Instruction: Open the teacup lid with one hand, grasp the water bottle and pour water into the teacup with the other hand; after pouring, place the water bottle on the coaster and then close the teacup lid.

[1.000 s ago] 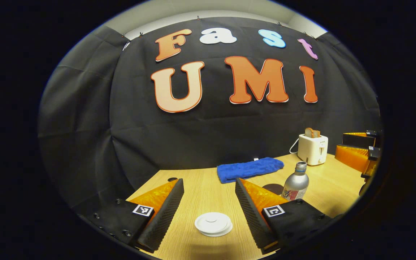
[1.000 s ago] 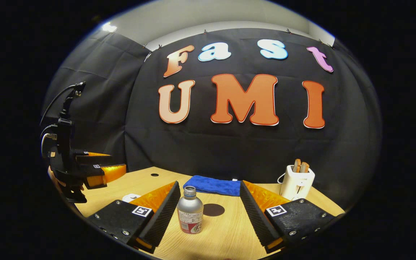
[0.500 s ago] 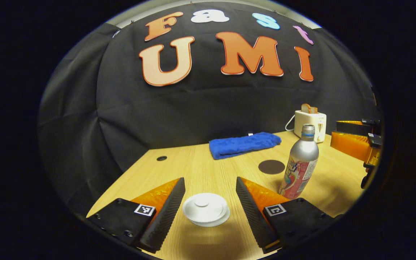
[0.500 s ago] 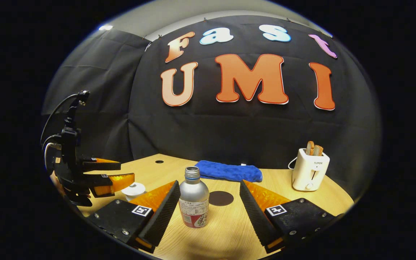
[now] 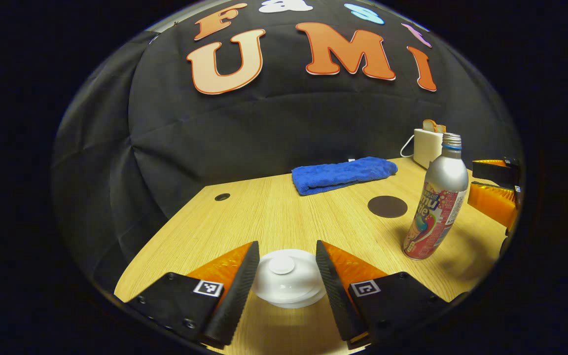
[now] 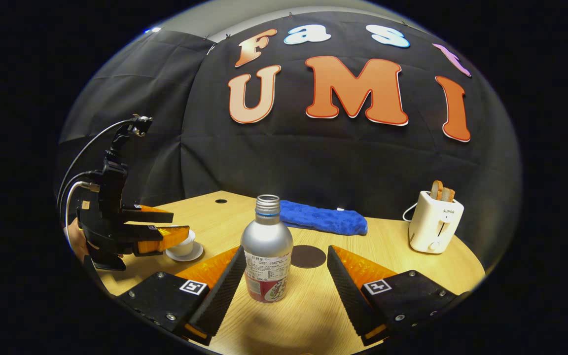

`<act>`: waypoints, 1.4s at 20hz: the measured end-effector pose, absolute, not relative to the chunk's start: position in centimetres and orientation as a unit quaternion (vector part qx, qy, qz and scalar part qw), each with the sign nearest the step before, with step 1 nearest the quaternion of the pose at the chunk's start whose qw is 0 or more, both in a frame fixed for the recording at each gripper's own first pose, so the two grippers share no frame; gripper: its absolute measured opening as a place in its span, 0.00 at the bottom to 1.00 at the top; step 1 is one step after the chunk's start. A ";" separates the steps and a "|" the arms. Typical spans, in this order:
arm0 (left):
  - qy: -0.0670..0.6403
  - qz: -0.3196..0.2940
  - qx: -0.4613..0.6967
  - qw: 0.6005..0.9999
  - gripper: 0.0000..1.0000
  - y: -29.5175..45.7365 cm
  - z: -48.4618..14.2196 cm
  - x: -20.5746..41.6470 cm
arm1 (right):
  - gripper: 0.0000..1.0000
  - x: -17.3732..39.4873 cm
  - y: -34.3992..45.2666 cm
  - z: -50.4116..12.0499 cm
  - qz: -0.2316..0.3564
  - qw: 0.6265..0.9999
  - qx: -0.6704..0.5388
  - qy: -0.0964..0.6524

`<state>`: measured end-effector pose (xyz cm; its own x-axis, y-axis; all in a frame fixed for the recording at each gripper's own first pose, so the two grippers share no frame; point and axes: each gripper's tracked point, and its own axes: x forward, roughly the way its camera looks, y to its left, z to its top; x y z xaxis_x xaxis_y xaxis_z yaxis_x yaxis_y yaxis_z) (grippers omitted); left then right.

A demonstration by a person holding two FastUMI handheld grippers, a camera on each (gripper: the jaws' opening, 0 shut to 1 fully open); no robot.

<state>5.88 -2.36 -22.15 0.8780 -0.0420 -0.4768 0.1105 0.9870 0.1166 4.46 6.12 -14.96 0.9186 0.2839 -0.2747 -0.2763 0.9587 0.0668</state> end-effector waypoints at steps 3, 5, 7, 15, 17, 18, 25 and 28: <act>0.258 -0.038 0.072 0.963 0.68 -2.3 -23.3 6.1 | 1.00 4.6 6.4 -15.5 0.148 0.977 0.012 0.150; 0.256 -0.032 0.070 0.964 0.63 -1.9 -23.3 6.3 | 1.00 4.5 6.3 -15.7 0.148 0.977 0.009 0.154; 0.259 -0.030 0.072 0.963 0.63 -2.0 -23.3 6.4 | 1.00 4.5 6.1 -16.0 0.145 0.977 0.006 0.157; 0.255 -0.027 0.081 0.963 0.37 -2.0 -23.0 7.0 | 1.00 4.7 5.8 -16.5 0.140 0.976 0.005 0.169; 0.250 -0.028 0.076 0.965 0.36 -2.0 -22.9 7.1 | 0.99 4.7 5.9 -16.7 0.140 0.975 0.005 0.172; 0.249 -0.029 0.074 0.965 0.26 -2.4 -23.1 7.4 | 0.99 4.7 6.0 -16.7 0.141 0.975 0.006 0.173; 0.204 -0.025 0.063 0.977 0.29 -1.9 -19.9 7.5 | 0.99 5.1 7.7 -17.8 0.158 0.968 0.004 0.193; 0.187 -0.024 0.059 0.980 0.29 -1.7 -18.4 7.3 | 0.99 5.4 8.1 -18.5 0.155 0.966 -0.008 0.206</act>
<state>7.29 -1.68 -18.38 0.9286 -0.0255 -0.3701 0.0700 0.9918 0.1073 5.44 8.08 -18.55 0.8668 0.2962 -0.4011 -0.3025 0.9519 0.0494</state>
